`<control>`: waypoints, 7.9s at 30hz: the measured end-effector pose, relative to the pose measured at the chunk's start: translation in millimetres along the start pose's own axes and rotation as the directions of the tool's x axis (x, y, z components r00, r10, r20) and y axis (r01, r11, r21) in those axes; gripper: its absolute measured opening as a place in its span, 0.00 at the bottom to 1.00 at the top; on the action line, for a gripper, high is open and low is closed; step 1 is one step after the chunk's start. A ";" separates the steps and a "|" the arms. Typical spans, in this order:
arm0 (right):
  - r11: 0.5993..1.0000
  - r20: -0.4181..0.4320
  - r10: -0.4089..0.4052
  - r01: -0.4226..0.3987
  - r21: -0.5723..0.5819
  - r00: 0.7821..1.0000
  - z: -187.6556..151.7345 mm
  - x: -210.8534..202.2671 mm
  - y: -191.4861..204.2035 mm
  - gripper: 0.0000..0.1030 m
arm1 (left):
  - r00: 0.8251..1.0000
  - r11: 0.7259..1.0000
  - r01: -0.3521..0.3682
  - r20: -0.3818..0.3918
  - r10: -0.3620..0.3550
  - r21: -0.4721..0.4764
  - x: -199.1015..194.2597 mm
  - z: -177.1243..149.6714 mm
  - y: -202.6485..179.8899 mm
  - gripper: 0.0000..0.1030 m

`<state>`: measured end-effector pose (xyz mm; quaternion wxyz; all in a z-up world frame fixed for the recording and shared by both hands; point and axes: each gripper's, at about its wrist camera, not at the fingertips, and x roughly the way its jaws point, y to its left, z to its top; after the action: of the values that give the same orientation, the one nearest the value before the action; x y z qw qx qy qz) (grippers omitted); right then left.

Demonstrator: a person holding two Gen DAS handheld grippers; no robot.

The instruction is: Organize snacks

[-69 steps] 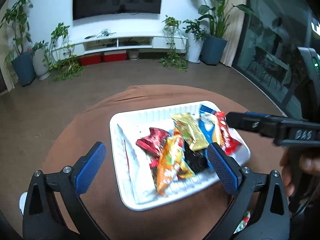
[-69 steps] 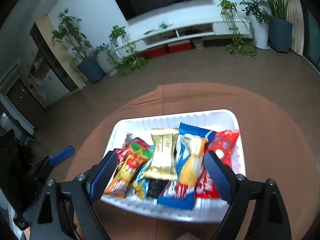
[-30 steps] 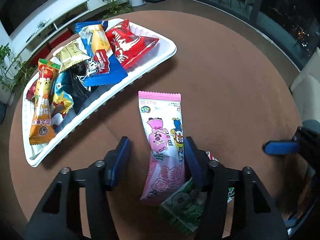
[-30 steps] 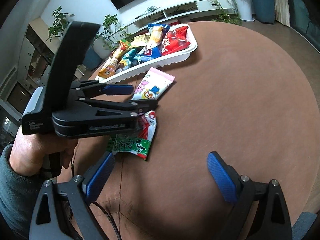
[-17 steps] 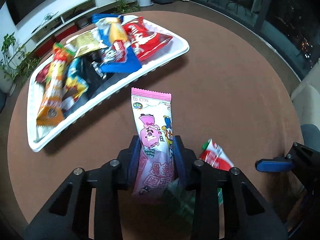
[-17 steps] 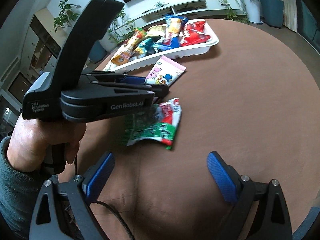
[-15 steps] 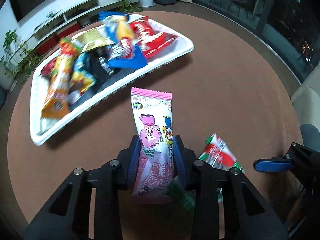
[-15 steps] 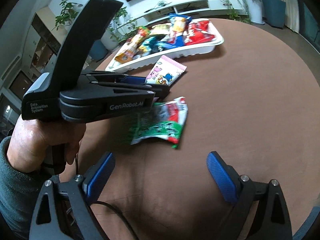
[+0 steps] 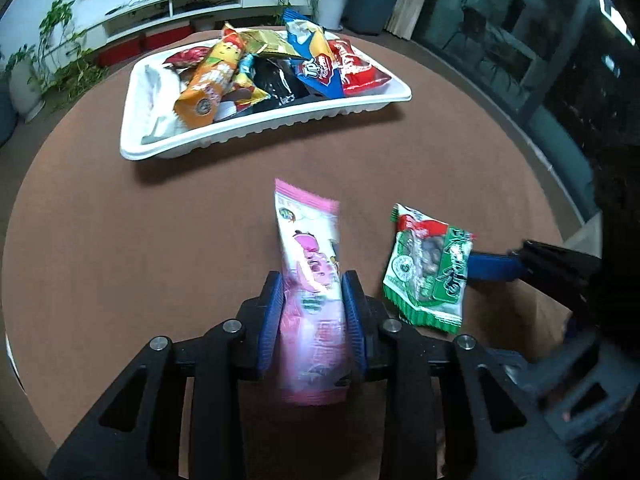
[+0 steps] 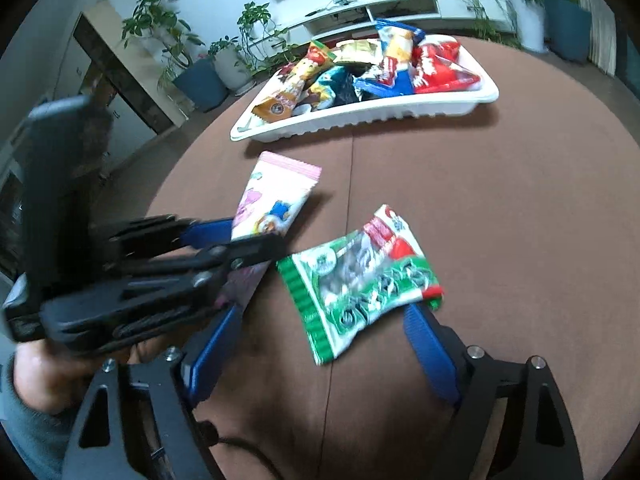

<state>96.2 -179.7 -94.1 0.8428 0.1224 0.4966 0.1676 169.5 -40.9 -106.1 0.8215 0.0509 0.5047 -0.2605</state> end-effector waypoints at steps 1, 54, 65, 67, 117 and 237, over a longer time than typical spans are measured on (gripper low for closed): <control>1.000 -0.006 -0.012 0.012 -0.017 1.000 1.5 1.7 1.3 0.81 | 1.000 1.000 -0.006 0.002 0.006 -0.004 -3.5 -4.8 -0.7 0.26; 0.982 0.028 -0.160 0.162 -0.099 0.987 17.1 -23.4 -14.4 0.23 | 0.993 0.991 -0.088 0.067 0.095 -0.101 -26.2 -18.2 -2.1 0.23; 0.993 0.079 -0.110 0.113 -0.029 0.991 38.1 -53.6 -32.4 0.23 | 0.986 0.992 -0.048 0.155 0.065 -0.117 -62.3 13.6 2.7 0.23; 0.994 0.091 -0.104 0.106 -0.023 0.990 45.3 -59.5 -35.4 0.23 | 0.983 0.992 -0.047 0.173 0.067 -0.121 -69.5 23.0 6.3 0.23; 0.991 0.026 -0.126 0.127 -0.040 0.992 250.8 79.8 -29.4 0.28 | 0.985 0.986 -0.121 0.108 0.134 -0.115 62.9 204.0 93.5 0.27; 0.932 0.478 -0.302 0.360 -0.033 0.825 -42.3 -181.3 40.5 1.00 | 0.847 0.889 -0.336 0.313 0.430 -0.312 -176.0 -87.2 -106.4 1.00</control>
<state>-29.2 -214.3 45.1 0.9589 0.0195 0.2827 0.0144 -13.9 -35.8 21.2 0.9376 -0.0010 0.3465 -0.0305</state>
